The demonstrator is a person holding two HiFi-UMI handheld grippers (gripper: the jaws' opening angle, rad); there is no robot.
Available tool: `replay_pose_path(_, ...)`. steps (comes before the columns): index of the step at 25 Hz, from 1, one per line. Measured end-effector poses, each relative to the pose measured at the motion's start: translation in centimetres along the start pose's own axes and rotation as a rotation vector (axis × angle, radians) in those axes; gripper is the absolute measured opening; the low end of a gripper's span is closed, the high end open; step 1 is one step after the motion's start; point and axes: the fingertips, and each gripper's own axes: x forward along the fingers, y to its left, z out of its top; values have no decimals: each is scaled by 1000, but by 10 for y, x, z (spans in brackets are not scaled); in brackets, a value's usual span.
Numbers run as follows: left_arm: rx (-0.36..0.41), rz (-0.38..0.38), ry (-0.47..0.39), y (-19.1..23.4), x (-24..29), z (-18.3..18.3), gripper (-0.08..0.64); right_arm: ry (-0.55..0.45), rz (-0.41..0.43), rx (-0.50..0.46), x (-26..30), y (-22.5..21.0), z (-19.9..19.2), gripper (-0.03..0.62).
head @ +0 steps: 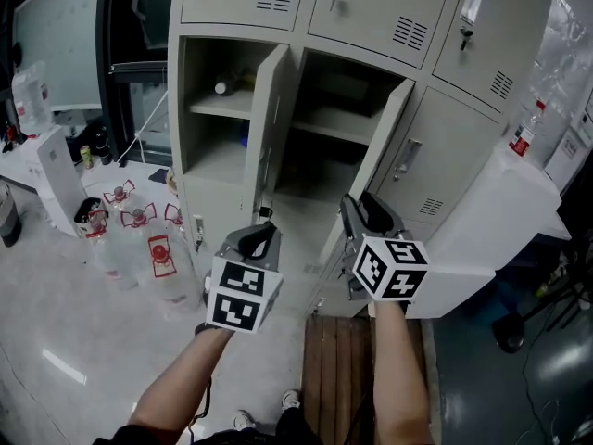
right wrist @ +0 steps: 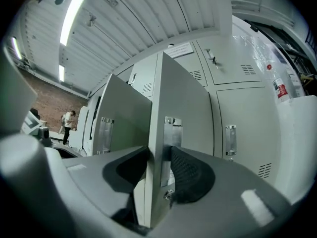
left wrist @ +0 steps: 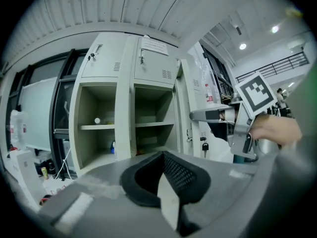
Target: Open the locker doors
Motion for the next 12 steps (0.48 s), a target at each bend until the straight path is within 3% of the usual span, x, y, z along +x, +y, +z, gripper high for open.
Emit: replay_pose_path(12, 1, -44, -23, -55, 30, 23, 2, 2, 18, 0, -38, -40, -1, 149)
